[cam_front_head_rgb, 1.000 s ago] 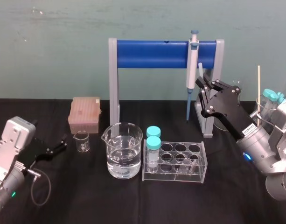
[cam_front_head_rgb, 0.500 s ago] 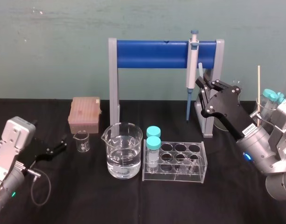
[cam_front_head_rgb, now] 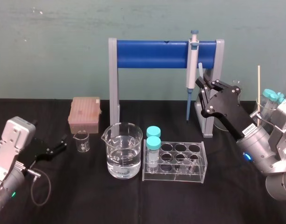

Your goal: Pick up the stirring rod with one hand, then place it down.

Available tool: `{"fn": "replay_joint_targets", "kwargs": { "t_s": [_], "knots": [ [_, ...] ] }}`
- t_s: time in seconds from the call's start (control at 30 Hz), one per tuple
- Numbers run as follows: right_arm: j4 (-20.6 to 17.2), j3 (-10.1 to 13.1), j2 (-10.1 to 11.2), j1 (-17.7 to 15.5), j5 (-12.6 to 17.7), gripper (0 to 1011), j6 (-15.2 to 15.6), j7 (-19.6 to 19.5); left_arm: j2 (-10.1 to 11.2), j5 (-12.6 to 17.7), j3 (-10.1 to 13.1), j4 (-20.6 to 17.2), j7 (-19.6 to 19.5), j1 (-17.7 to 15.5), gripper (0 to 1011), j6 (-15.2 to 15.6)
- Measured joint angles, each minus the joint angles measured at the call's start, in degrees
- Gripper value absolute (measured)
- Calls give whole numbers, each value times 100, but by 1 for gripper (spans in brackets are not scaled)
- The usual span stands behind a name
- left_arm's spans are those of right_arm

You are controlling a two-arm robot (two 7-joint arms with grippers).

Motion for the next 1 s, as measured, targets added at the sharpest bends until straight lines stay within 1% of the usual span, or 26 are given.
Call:
{"fn": "replay_joint_targets", "kwargs": {
  "t_s": [0.13, 0.23, 0.27, 0.4, 0.5, 0.67, 0.87, 1.0],
  "knots": [
    [0, 0, 0, 0, 0, 62, 0, 0, 0, 0, 0, 0, 0, 0, 1000, 0],
    [11, 0, 11, 6, 83, 64, 57, 158, 0, 0, 0, 0, 0, 0, 1000, 0],
    [15, -6, 31, 13, 165, 62, 110, 290, 0, 0, 0, 0, 0, 0, 1000, 0],
    [15, -8, 86, -16, 360, 62, 246, 589, 0, 0, 0, 0, 0, 0, 1000, 0],
    [-20, 5, 136, -91, 458, 62, 367, 740, 0, 0, 0, 0, 0, 0, 1000, 0],
    [-65, 18, 210, -202, 536, 62, 502, 863, 0, 0, 0, 0, 0, 0, 1000, 0],
    [-29, 11, 230, -234, 611, 64, 547, 993, 0, 0, 0, 0, 0, 0, 1000, 0],
    [102, -52, 221, -191, 673, 62, 526, 1167, 0, 0, 0, 0, 0, 0, 1000, 0]
  ]
}}
